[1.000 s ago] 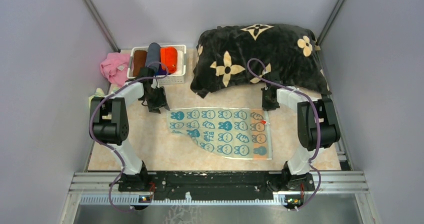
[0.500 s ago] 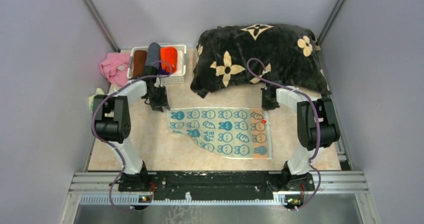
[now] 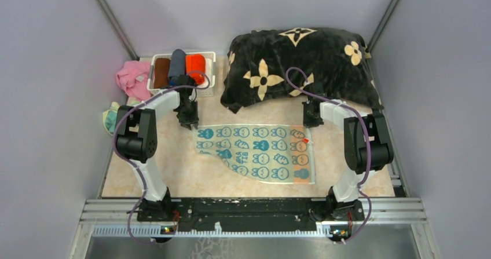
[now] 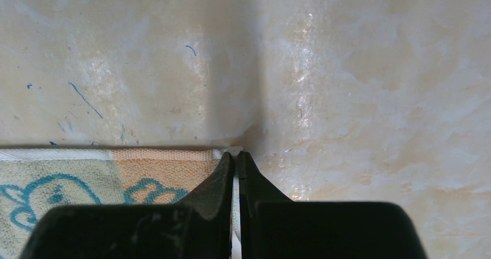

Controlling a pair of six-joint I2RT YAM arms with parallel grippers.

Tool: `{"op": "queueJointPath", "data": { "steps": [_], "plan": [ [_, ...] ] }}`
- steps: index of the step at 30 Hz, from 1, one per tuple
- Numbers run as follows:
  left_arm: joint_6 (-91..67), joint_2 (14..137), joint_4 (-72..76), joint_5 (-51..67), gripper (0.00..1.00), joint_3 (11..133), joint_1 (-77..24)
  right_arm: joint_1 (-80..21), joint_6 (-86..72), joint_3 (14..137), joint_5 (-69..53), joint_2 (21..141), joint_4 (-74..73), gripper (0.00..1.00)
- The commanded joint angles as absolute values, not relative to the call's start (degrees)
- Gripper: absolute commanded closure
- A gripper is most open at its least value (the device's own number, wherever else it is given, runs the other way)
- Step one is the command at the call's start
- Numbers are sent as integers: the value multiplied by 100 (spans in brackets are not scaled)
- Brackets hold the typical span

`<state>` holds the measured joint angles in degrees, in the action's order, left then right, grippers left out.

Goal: Roll the towels
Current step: Flatten out the towel at the center of the board.

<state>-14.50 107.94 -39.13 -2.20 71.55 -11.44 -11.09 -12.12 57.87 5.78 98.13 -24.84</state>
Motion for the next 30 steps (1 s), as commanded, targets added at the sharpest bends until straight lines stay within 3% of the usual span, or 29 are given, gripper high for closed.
{"op": "queueJointPath", "data": {
  "steps": [1, 5, 8, 19, 30],
  "plan": [
    [-1433, 11639, -3990, -235, 68, 6939, -1200, -1157, -1178, 5607, 604, 10093, -2455, 100],
    [-1423, 11817, -3997, -48, 81, 6893, -1217, -1155, -1193, 5670, 614, 9969, -2473, 100],
    [-1357, 11630, -4075, -242, 99, 6988, -1205, -1157, -1213, 5892, 559, 9816, -2588, 100],
    [-1264, 8509, -4126, -1284, 100, 7881, -1141, -1148, -1156, 6668, 887, 7805, -2948, 100],
    [-1126, 5322, -3743, -1591, 100, 7440, -1143, -1151, -707, 6681, 471, 5159, -3218, 100]
  ]
}}
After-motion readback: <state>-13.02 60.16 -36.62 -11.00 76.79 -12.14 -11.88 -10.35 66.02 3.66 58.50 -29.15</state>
